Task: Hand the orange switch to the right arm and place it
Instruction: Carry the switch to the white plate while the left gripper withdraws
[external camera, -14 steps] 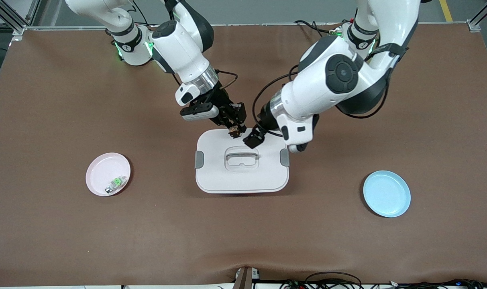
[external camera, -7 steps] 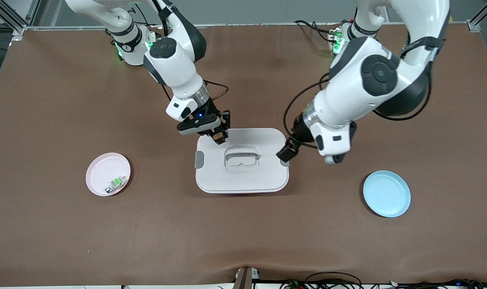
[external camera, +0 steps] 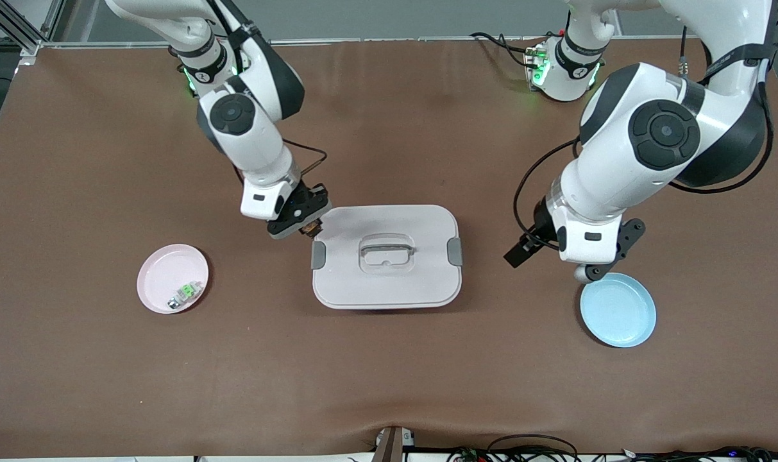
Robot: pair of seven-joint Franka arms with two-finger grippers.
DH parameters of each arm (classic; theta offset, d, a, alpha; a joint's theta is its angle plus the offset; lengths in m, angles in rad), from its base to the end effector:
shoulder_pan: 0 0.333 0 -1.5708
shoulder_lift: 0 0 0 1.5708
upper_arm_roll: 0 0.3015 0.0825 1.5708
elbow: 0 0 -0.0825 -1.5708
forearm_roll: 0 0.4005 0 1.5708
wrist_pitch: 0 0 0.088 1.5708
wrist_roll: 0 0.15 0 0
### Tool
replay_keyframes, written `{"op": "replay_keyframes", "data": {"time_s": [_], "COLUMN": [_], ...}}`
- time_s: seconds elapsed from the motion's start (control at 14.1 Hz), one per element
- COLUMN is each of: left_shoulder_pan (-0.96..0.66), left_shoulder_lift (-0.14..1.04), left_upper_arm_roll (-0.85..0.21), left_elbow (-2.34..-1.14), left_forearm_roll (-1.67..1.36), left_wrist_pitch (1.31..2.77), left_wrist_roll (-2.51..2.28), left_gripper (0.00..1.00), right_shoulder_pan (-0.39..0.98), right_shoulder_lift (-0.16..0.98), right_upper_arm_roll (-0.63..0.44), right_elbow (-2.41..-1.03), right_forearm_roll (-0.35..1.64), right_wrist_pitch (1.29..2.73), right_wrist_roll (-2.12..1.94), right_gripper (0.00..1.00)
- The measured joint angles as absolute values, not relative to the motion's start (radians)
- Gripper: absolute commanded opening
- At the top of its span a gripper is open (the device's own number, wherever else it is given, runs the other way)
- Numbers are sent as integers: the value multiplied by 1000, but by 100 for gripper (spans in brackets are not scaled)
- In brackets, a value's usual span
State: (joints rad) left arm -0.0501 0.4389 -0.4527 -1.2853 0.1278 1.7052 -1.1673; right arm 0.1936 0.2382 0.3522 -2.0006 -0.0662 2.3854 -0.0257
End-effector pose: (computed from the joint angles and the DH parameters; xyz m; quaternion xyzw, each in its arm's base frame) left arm 0.6373 -0.2723 0.4624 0.9408 0.3374 -0.0144 0.0285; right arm 0.5382 0.3206 0.2965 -0.9520 -0.2946 -0.0744 0.0360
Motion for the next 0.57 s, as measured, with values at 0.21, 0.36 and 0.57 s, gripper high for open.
{"op": "replay_keyframes", "data": {"time_s": [0.21, 0.36, 0.57], "left_shoulder_pan": [19, 79, 172], "left_shoulder_lift": [418, 397, 367], "left_upper_arm_roll": [-452, -452, -452], "left_elbow": [-1285, -1286, -1286], "left_forearm_roll": [136, 136, 136], "left_wrist_pitch": [1671, 1640, 1602], "left_wrist_roll": [-1047, -964, -794], "left_gripper": [100, 100, 100], "right_shoulder_pan": [103, 31, -83], "right_shoulder_lift": [210, 181, 145], "right_upper_arm_roll": [350, 349, 347], "right_elbow": [-2013, -2025, -2040], "right_forearm_roll": [-69, -70, -70], "right_wrist_pitch": [2341, 2308, 2278], "right_wrist_roll": [-263, -429, -664], "right_gripper": [0, 0, 0]}}
